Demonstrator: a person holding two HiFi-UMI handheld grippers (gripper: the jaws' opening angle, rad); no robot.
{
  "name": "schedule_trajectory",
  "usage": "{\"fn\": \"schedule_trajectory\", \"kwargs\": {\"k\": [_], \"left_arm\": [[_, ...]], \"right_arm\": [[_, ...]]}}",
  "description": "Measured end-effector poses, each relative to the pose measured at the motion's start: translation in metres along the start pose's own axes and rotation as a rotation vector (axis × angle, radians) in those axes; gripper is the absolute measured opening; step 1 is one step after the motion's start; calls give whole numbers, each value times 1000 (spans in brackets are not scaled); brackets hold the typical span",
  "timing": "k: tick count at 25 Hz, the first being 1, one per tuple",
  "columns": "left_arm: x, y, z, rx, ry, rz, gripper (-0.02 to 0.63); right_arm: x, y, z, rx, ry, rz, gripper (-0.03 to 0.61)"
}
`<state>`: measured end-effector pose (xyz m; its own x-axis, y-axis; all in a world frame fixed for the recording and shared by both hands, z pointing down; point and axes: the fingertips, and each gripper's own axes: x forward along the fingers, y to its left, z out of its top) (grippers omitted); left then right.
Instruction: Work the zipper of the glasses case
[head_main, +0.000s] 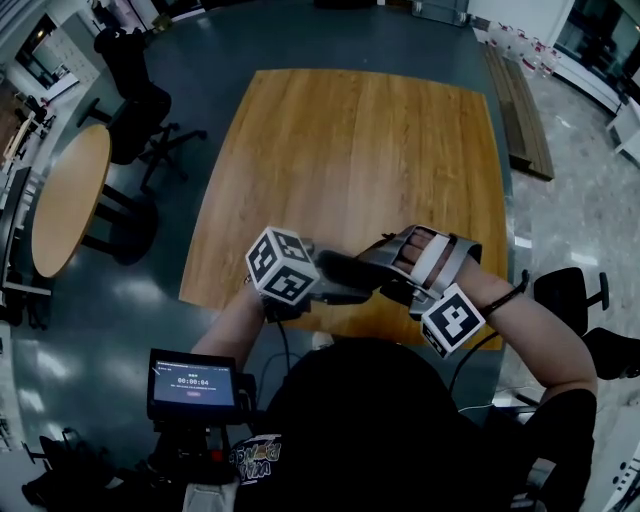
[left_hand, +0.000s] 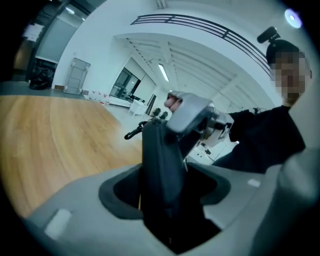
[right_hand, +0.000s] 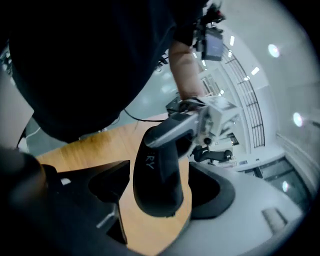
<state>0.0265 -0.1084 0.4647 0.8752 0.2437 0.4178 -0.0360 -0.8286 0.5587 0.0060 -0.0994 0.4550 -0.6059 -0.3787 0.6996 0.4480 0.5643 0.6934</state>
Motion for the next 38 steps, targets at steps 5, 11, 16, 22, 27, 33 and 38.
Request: {"fn": "schedule_trajectory", "kwargs": {"k": [5, 11, 16, 22, 27, 33, 38], "left_arm": [[-15, -7, 1, 126, -40, 29, 273], [-17, -43, 7, 386, 13, 18, 273], [-14, -58, 2, 361, -18, -74, 272], [-16, -68, -10, 319, -13, -144, 272], [-15, -70, -17, 299, 4, -160, 272], [-15, -71, -27, 265, 6, -201, 272], [-12, -85, -19, 196, -45, -330, 282]], "right_arm": [[-57, -37, -32, 517, -165, -15, 258], [-92, -38, -23, 846, -392, 264, 185], [-85, -19, -22, 630, -223, 256, 142], [-79, -8, -6, 236, -46, 241, 133], [-77, -3, 1, 27, 27, 246, 43], [-70, -4, 8, 24, 6, 254, 23], [-76, -31, 17, 122, -60, 164, 5]]}}
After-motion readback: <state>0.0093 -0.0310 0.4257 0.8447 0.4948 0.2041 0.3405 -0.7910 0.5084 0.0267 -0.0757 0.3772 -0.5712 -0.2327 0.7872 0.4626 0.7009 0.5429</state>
